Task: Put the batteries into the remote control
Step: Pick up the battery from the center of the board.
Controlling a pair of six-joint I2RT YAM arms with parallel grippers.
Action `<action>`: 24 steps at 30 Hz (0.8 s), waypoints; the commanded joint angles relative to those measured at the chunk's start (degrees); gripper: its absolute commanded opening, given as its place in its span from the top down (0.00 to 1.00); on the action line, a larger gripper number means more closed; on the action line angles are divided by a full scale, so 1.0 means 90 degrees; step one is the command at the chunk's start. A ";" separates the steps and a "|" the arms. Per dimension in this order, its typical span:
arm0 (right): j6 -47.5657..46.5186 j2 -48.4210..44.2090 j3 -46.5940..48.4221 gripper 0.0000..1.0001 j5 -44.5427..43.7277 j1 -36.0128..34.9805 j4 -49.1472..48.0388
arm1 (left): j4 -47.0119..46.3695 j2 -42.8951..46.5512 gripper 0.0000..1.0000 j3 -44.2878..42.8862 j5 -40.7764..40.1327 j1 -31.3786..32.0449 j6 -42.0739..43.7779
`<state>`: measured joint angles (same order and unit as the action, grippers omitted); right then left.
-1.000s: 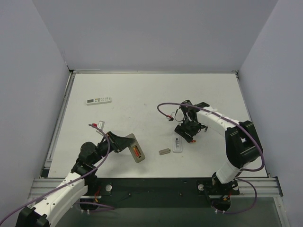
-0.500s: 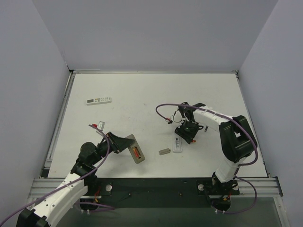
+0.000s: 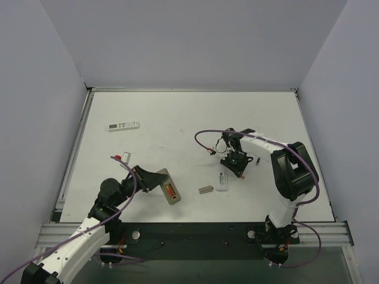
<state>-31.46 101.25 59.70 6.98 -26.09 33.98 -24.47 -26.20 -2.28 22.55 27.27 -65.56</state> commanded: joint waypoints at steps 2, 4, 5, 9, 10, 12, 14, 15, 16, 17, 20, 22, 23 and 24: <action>0.0409 -0.0077 0.0085 0.98 0.0074 -0.0070 0.0180 | -0.0142 -0.0009 1.00 -0.0049 -0.0064 -0.0032 0.0029; 0.0662 -0.0205 0.0144 1.00 0.0074 -0.0070 0.0190 | -0.0191 -0.0097 1.00 -0.0059 -0.0064 -0.0032 0.0009; 0.0751 -0.0360 0.0163 1.00 0.0074 -0.0070 0.0190 | -0.0230 -0.0146 1.00 -0.0059 -0.0064 -0.0032 -0.0001; 0.1395 -0.0985 0.0309 1.00 0.0248 -0.0070 0.0161 | -0.0445 -0.0195 1.00 0.0000 -0.0034 -0.0022 -0.0089; 0.1512 -0.1315 0.0358 1.00 0.0443 -0.0090 0.0151 | -0.0455 -0.0185 1.00 0.0010 -0.0063 -0.0022 -0.0089; 0.1971 -0.1688 0.0446 1.00 0.0862 -0.0148 -0.0053 | -0.0465 -0.0136 1.00 0.0068 -0.0170 -0.0031 -0.0089; 0.2574 -0.2186 0.0505 1.00 0.1010 -0.0401 -0.0268 | -0.0572 -0.0088 1.00 0.0195 -0.0366 -0.0032 -0.0137; 0.2752 -0.2323 0.0534 1.00 0.1060 -0.0518 -0.0511 | -0.0766 -0.0087 1.00 0.0234 -0.0405 -0.0032 -0.0147; 0.2976 -0.2537 0.0583 1.00 0.1070 -0.0674 -0.0639 | -0.0855 -0.0097 1.00 0.0254 -0.0473 -0.0032 -0.0167; 0.3162 -0.2617 0.0593 1.00 0.1089 -0.0966 -0.0785 | -0.0913 -0.0136 1.00 0.0254 -0.0483 -0.0032 -0.0205; 0.3728 -0.2812 0.0642 1.00 0.0963 -0.1736 -0.1245 | -0.1080 -0.0224 1.00 0.0254 -0.0542 -0.0032 -0.0293; 0.4149 -0.2929 0.0632 1.00 0.0904 -0.2071 -0.1703 | -0.1207 -0.0292 1.00 0.0254 -0.0581 -0.0032 -0.0333; 0.4295 -0.2959 0.0574 1.00 0.0855 -0.2430 -0.1879 | -0.1255 -0.0341 1.00 0.0254 -0.0610 -0.0032 -0.0381; 0.4403 -0.2998 0.0525 1.00 0.0758 -0.2579 -0.2277 | -0.1343 -0.0361 1.00 0.0254 -0.0630 -0.0032 -0.0401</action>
<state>-0.93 75.50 64.73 14.44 -42.85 22.39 -29.45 -28.58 -2.28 18.61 27.27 -67.48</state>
